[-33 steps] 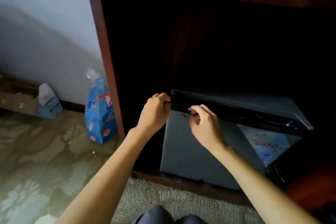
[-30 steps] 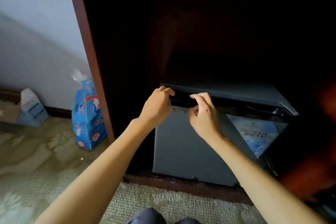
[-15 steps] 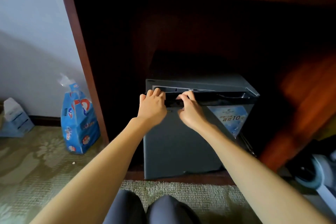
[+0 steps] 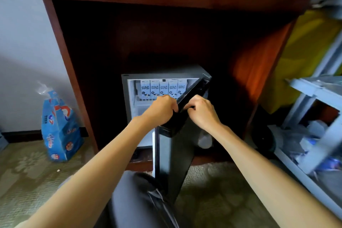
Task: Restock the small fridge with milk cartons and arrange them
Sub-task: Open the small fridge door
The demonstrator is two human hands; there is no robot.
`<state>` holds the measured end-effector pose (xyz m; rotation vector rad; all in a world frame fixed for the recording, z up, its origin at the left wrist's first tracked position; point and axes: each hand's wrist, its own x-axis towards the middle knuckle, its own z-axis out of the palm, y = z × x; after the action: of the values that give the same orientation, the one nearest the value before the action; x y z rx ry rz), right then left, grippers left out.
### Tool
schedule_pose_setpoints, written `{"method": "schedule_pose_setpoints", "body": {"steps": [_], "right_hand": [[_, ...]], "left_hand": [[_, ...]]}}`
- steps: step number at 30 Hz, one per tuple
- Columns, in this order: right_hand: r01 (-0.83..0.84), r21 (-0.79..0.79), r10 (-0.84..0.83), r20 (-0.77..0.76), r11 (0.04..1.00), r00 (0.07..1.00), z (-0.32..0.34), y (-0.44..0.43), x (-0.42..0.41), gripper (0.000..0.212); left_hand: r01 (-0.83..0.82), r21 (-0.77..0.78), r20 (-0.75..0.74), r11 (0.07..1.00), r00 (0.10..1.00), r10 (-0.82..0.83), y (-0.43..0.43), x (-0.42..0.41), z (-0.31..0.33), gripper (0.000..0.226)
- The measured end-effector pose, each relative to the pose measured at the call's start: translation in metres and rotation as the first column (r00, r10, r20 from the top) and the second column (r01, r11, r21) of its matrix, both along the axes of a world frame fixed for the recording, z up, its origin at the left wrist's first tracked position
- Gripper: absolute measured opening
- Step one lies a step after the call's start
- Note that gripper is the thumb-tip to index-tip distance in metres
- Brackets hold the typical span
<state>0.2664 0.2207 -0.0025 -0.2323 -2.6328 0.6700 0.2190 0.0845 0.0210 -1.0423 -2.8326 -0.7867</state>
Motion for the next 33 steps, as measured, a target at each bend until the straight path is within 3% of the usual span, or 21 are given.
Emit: {"method": "schedule_pose_setpoints", "body": {"steps": [4,9,16,24,31,33], "right_hand": [[0.104,-0.015,-0.103,0.059,0.994,0.993,0.010,0.024,0.049,0.024],[0.252,-0.068,-0.245,0.104,0.965,0.964,0.018,0.062,0.096,0.031],[0.548,0.071,-0.549,0.217,0.834,0.807,0.023,0.109,0.113,0.032],[0.675,0.159,-0.691,0.253,0.720,0.677,0.006,0.186,0.080,0.030],[0.675,0.097,-0.681,0.163,0.732,0.714,0.005,0.234,0.015,0.034],[0.656,0.104,-0.664,0.116,0.748,0.739,0.003,0.241,-0.010,0.034]], "left_hand": [[0.138,-0.020,-0.024,0.990,0.990,-0.138,0.042,0.034,0.005,0.054],[0.194,-0.054,-0.056,0.980,0.979,-0.197,0.101,0.053,-0.002,0.049],[0.348,-0.176,-0.063,0.921,0.929,-0.364,0.170,0.063,-0.012,0.059],[0.367,-0.290,-0.089,0.884,0.909,-0.407,0.248,0.021,-0.010,0.061],[0.295,-0.419,-0.151,0.859,0.910,-0.386,0.302,-0.037,-0.011,0.047],[0.325,-0.391,-0.164,0.861,0.896,-0.413,0.312,-0.052,-0.019,0.052]]}}
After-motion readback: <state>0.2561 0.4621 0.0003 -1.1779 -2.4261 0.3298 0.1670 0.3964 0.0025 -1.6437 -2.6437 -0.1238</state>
